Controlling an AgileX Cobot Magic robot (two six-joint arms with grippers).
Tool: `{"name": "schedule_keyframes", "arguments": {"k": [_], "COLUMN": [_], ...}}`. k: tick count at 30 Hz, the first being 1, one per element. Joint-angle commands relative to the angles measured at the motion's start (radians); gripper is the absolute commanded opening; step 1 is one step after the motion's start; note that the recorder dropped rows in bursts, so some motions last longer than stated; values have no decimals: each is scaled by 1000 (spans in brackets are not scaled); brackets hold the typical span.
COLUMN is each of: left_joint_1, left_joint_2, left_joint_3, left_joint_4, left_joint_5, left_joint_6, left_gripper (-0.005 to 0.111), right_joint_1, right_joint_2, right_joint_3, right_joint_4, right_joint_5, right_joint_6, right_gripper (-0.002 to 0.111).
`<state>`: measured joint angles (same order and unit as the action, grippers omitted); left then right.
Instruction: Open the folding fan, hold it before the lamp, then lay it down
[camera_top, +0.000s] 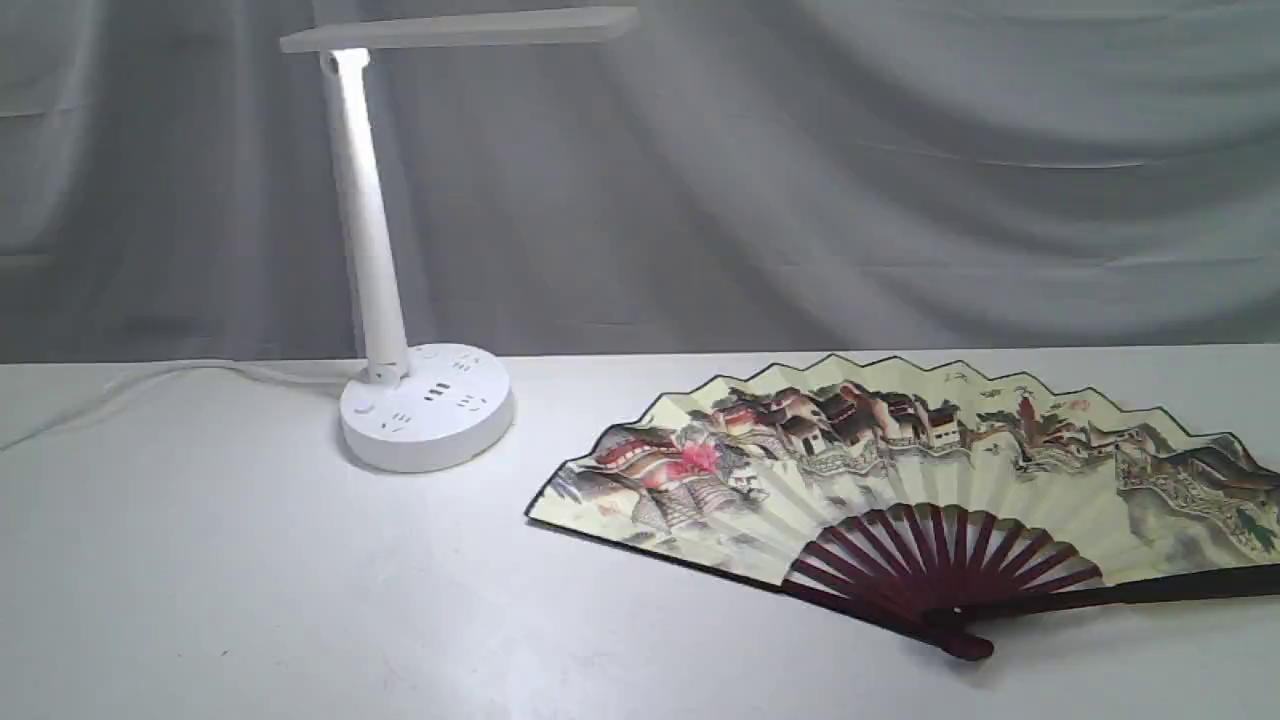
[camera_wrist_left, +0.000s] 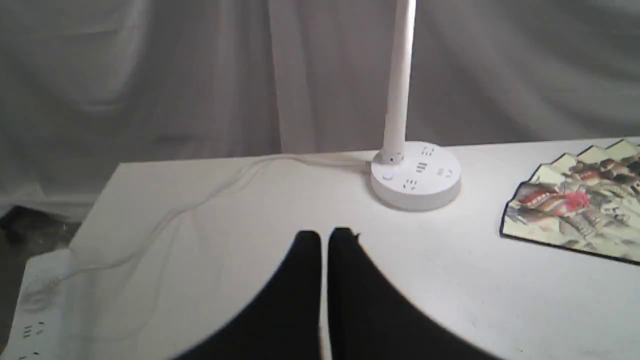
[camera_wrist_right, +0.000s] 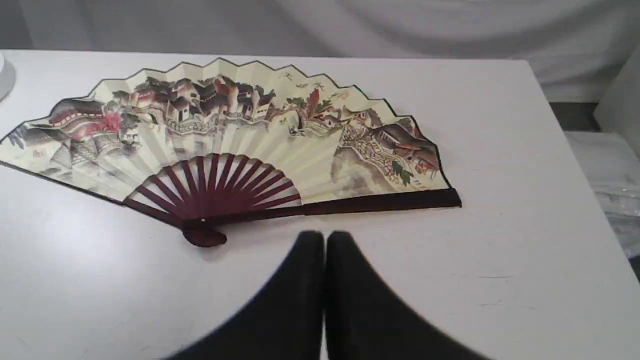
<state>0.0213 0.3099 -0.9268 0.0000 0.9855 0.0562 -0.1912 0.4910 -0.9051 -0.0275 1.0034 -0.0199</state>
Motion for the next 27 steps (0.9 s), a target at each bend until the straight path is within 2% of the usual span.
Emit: {"name": "schedule_keyframes", "arguments": {"k": [1,13,21,27], "left_joint_1": [-26,-37,-37,-37], "left_joint_2": [-96,-306,-310,-310], "left_joint_3": [4,4,2,2], "left_joint_4": [0,7,8,15], "left_joint_5": [15,13,34,34], "left_joint_6": [-7,-56,-56,-56], "left_gripper": [0,0,0,0], "right_joint_1": [-5,-5,-5,-3], "right_joint_2": [-75,-313,-491,-491], "right_joint_3": [-5,1,1,10], "right_joint_4": [-15,-30,-66,-75], "right_joint_5": [48,107,157,218], "right_joint_6": [-9,-9,-36,-59], "right_gripper": [0,0,0,0]}}
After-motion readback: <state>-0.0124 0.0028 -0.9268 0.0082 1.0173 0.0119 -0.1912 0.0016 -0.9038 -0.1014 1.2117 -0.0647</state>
